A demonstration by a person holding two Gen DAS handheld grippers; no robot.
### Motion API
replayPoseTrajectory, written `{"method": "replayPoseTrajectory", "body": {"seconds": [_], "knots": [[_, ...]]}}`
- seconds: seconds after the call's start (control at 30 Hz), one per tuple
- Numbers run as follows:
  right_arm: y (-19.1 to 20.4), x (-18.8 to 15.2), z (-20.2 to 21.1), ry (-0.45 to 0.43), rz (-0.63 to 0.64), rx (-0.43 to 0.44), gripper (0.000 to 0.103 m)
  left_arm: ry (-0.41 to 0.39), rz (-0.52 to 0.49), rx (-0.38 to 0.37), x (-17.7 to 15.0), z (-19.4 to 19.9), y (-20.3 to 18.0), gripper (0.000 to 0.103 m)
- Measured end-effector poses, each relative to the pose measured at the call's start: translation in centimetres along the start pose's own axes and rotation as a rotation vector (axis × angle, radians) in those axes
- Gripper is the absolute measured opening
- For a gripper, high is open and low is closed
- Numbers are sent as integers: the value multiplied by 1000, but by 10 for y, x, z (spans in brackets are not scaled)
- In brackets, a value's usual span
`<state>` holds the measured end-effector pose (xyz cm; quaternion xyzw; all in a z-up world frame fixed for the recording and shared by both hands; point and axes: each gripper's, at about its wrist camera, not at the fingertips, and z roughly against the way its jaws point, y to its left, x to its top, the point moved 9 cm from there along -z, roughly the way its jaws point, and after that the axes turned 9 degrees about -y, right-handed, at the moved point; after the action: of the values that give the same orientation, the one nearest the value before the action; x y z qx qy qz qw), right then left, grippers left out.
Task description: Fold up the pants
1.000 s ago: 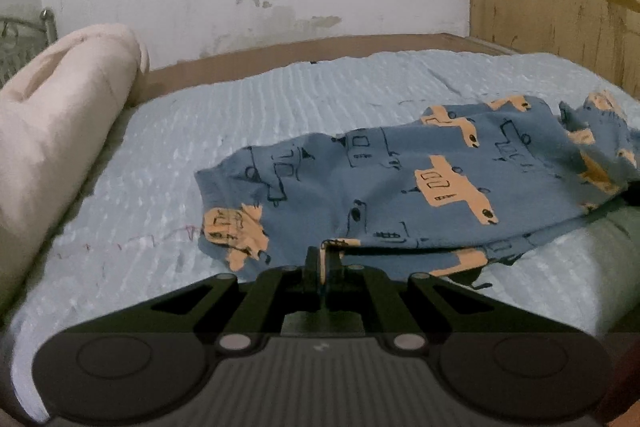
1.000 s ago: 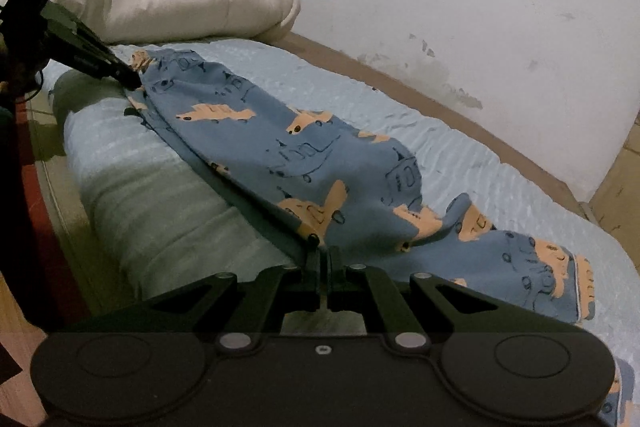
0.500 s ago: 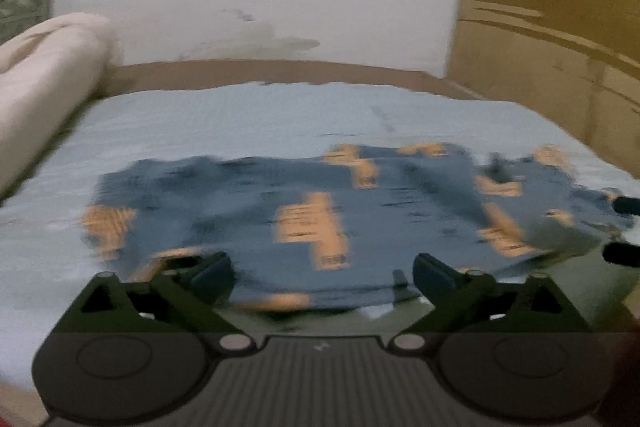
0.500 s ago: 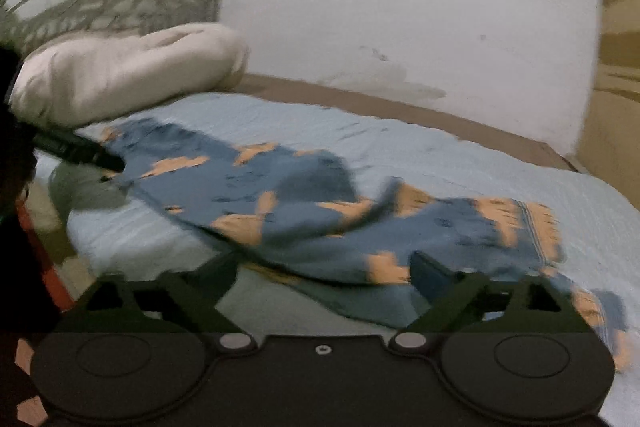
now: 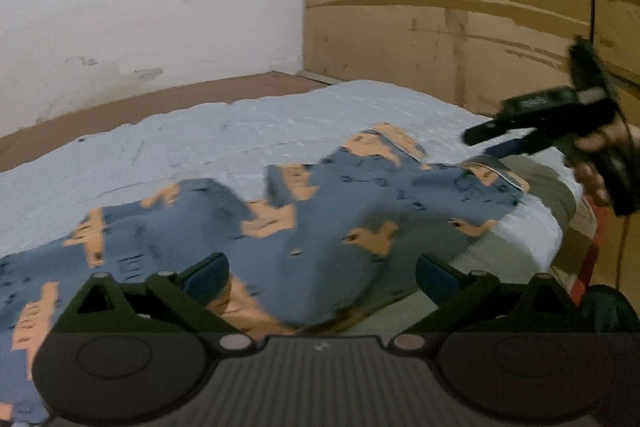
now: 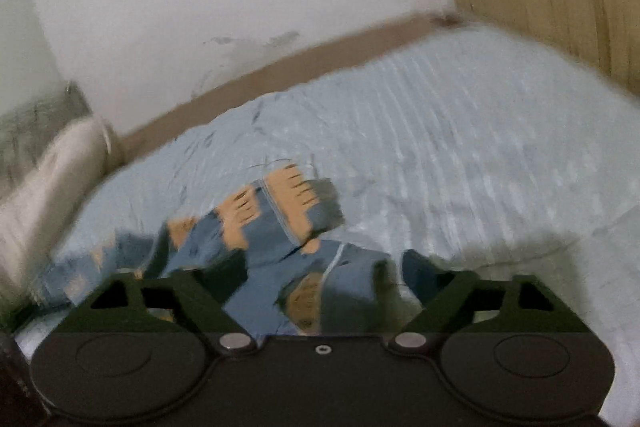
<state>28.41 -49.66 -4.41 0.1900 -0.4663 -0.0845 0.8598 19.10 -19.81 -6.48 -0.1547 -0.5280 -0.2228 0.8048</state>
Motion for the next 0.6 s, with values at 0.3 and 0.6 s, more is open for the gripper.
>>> {"method": "replayPoseTrajectory", "body": {"seconds": [0.3,0.6], "knots": [[-14,-9,-31,112,3,-16,10,93,-31,3,-13,-23,-15,79],[12,1,-36,24,365,-134,14,106,-9,10,-17,-19,-10,79]]}}
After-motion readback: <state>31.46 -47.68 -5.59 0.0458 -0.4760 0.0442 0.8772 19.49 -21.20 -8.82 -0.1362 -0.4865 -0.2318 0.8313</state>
